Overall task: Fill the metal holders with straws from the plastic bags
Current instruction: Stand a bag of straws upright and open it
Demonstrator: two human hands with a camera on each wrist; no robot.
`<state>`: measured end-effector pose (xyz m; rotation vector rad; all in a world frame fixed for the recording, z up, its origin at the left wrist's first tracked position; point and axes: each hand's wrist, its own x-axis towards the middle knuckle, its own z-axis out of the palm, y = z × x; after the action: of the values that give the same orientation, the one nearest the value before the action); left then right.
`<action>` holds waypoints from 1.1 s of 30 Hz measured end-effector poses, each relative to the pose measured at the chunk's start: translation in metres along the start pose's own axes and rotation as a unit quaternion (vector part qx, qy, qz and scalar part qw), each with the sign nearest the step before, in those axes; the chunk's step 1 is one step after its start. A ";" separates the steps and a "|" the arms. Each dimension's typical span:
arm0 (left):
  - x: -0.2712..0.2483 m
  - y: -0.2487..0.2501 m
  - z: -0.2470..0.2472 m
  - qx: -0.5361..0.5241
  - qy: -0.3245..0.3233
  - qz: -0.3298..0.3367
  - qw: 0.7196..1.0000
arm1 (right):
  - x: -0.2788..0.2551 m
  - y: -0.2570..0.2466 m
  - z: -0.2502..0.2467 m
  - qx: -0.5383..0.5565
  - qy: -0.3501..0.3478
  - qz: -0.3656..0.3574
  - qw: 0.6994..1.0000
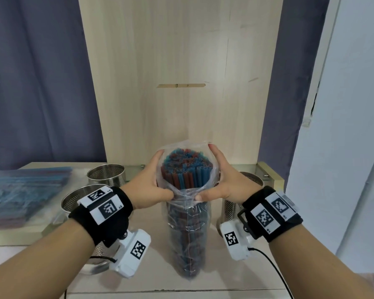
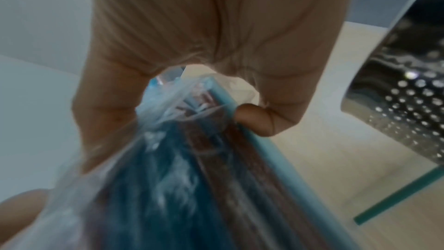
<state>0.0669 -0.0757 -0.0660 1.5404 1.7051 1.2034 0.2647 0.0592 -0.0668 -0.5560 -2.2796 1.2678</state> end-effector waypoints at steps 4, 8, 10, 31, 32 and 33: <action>-0.003 -0.001 -0.006 -0.035 -0.063 0.003 0.997 | 0.004 0.002 -0.007 -0.015 -0.063 0.002 0.998; -0.007 0.000 -0.006 -0.011 -0.090 0.029 0.995 | 0.004 -0.001 -0.008 0.024 -0.131 -0.002 0.991; -0.009 0.001 -0.007 0.025 -0.100 0.048 0.994 | 0.001 0.001 -0.002 0.048 -0.134 -0.019 0.990; -0.008 -0.040 0.011 0.141 0.134 0.114 0.974 | -0.027 0.033 0.045 0.091 0.146 -0.100 0.980; -0.006 -0.043 0.012 0.116 0.117 0.119 0.979 | -0.027 0.036 0.049 0.083 0.136 -0.111 0.981; -0.005 -0.042 0.015 0.093 0.097 0.133 0.982 | -0.025 0.038 0.054 0.089 0.118 -0.110 0.983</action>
<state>0.0601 -0.0742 -0.1102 1.8638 1.8217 1.3984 0.2582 0.0282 -0.1299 -0.3577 -1.9491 1.2102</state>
